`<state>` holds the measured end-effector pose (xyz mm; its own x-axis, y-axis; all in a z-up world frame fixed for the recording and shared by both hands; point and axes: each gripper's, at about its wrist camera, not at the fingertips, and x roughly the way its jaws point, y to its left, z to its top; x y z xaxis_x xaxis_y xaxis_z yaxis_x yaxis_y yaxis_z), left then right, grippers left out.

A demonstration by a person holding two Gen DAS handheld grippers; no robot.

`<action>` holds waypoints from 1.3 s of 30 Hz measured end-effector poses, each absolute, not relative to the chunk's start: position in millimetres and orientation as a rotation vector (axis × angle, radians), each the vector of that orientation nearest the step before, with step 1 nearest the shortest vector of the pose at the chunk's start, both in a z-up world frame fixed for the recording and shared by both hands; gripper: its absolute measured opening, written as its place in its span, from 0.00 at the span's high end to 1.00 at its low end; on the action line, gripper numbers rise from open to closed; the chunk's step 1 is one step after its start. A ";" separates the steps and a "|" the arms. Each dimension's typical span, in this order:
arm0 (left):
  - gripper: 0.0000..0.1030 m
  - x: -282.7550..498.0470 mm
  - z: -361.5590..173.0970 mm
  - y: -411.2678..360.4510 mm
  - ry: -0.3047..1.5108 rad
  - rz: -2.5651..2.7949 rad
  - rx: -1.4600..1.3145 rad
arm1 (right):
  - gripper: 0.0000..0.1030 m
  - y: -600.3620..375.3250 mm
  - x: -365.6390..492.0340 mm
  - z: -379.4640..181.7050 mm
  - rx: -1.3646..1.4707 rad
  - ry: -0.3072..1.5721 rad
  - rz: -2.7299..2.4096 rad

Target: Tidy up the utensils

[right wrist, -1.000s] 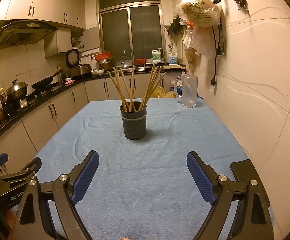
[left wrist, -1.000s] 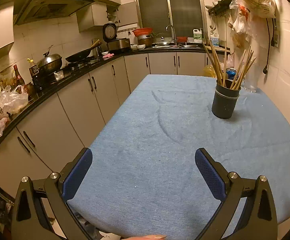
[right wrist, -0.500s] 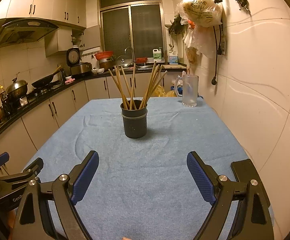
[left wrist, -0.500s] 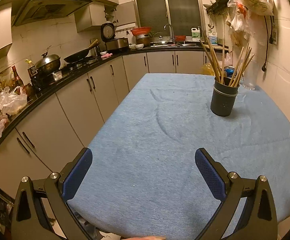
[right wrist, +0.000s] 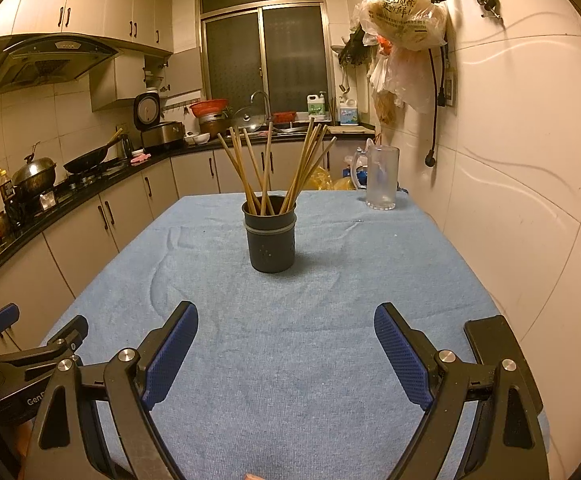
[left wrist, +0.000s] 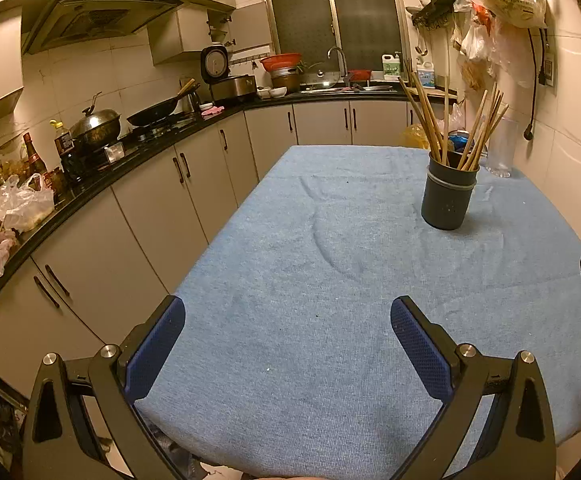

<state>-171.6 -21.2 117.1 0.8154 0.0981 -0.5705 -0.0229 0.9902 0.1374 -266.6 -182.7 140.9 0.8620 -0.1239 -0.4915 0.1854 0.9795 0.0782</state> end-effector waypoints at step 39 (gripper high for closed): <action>0.01 -173.3 114.6 -25.6 0.617 0.053 0.142 | 0.10 -180.9 -262.9 134.3 0.132 0.542 -0.161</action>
<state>-173.3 -25.6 114.6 0.8146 0.0918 -0.5727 -0.0071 0.9889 0.1483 -262.9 -180.9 134.3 0.8447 -0.1170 -0.5223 0.1865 0.9790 0.0824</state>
